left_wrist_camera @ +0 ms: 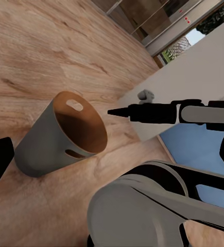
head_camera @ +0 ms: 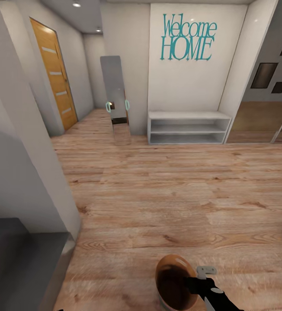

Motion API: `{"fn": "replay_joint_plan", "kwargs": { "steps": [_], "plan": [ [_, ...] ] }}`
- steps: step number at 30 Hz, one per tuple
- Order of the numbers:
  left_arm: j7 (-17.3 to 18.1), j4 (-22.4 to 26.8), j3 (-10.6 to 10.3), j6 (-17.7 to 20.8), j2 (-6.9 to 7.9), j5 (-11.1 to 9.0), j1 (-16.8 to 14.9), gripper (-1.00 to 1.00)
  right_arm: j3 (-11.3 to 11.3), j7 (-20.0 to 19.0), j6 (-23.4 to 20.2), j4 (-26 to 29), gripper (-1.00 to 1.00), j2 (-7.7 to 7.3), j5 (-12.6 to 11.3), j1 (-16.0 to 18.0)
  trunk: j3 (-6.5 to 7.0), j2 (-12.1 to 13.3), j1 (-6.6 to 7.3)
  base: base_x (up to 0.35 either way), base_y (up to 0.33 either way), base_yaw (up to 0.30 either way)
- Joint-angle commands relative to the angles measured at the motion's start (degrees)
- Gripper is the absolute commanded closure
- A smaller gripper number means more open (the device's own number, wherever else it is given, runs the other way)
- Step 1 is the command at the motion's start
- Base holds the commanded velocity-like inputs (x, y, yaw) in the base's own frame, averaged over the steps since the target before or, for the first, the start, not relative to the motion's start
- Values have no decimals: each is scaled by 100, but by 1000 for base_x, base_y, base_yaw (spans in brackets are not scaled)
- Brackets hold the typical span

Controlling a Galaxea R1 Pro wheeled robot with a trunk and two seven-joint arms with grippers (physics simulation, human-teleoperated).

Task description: Put the three can of soda from the living room inside the tash can in the kitchen.

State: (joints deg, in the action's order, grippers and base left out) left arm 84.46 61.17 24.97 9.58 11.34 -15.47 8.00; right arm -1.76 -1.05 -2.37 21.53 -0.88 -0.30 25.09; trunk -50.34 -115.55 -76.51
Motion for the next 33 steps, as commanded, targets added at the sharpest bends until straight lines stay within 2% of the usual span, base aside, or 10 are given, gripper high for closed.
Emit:
{"fn": "replay_joint_plan", "kwargs": {
  "steps": [1,33],
  "plan": [
    [0,0,0,0,0,0,0,-100,0,0,0,0,-100,0,-1,-1,-21,-42,-23,2,0,0],
    [0,0,-1,0,0,0,0,-100,4,0,-4,0,-100,0,3,0,-849,-1285,-704,0,0,0]
  ]
}}
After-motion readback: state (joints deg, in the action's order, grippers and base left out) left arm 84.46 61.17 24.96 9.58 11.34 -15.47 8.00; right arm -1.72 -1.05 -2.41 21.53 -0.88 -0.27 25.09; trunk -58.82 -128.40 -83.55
